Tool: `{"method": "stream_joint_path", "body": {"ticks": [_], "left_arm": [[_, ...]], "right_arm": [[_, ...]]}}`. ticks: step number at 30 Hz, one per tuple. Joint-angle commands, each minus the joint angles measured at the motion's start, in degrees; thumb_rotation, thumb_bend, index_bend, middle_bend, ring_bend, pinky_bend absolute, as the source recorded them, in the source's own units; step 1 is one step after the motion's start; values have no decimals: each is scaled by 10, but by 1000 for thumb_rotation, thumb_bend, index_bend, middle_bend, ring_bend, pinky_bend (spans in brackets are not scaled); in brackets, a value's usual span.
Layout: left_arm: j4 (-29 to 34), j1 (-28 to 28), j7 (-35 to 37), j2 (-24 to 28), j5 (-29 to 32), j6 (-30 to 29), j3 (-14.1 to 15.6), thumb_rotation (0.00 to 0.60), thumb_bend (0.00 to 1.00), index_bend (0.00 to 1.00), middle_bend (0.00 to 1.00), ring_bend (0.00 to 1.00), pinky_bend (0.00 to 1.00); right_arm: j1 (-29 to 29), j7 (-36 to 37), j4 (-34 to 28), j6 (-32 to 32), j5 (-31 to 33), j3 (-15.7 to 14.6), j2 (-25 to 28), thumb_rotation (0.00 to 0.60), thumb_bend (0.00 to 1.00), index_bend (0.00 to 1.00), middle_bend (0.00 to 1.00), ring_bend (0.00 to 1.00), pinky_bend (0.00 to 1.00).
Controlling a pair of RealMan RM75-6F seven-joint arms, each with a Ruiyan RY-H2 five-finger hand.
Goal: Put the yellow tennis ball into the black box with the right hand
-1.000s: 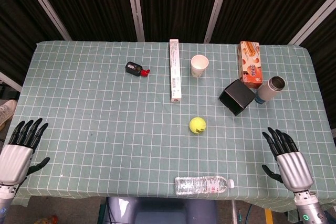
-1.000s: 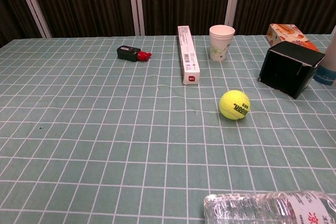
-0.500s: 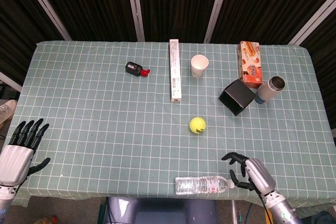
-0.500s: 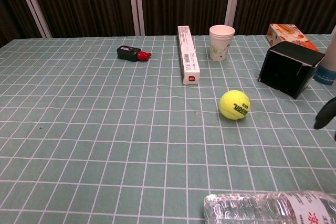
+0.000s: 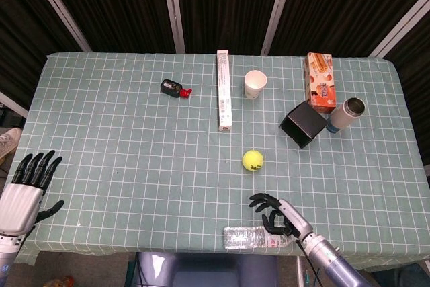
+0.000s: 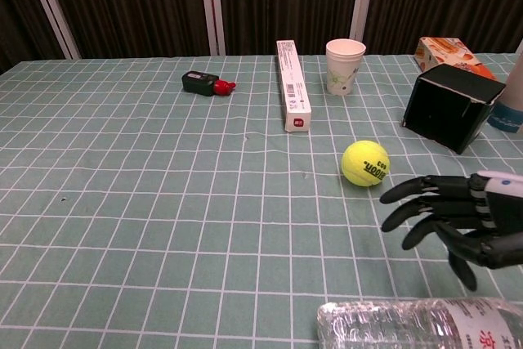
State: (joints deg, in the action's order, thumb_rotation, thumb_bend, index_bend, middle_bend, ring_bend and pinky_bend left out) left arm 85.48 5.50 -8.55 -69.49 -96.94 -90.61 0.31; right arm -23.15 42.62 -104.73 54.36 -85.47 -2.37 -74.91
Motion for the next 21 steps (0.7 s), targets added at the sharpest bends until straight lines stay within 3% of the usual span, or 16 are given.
{"method": "stream_joint_path", "body": {"ticks": [1,10,18,21], "left_arm": [[-1,2,2,-1,6,8,-1,600,115,0,0,0,11],[0,10,-6,-3,27,31,-7,600,115,0,0,0,11],[1,15,-19,-8,41,44,-10,600,115,0,0,0,11],[2,16,-23,-9,46,48,-12,600,116,0,0,0,11]], "right_arm": [[-18,32,1,-24,32,24,-13,600,673,190,270,292,573],[-47,63,22,-81,105,62,-26,600,673,167,226,255,469],[-69,98,69,-120,114,84,-49,600,673,165,224,242,285],[-73,110,85,-125,114,92,-57,600,673,165,224,241,267]]}}
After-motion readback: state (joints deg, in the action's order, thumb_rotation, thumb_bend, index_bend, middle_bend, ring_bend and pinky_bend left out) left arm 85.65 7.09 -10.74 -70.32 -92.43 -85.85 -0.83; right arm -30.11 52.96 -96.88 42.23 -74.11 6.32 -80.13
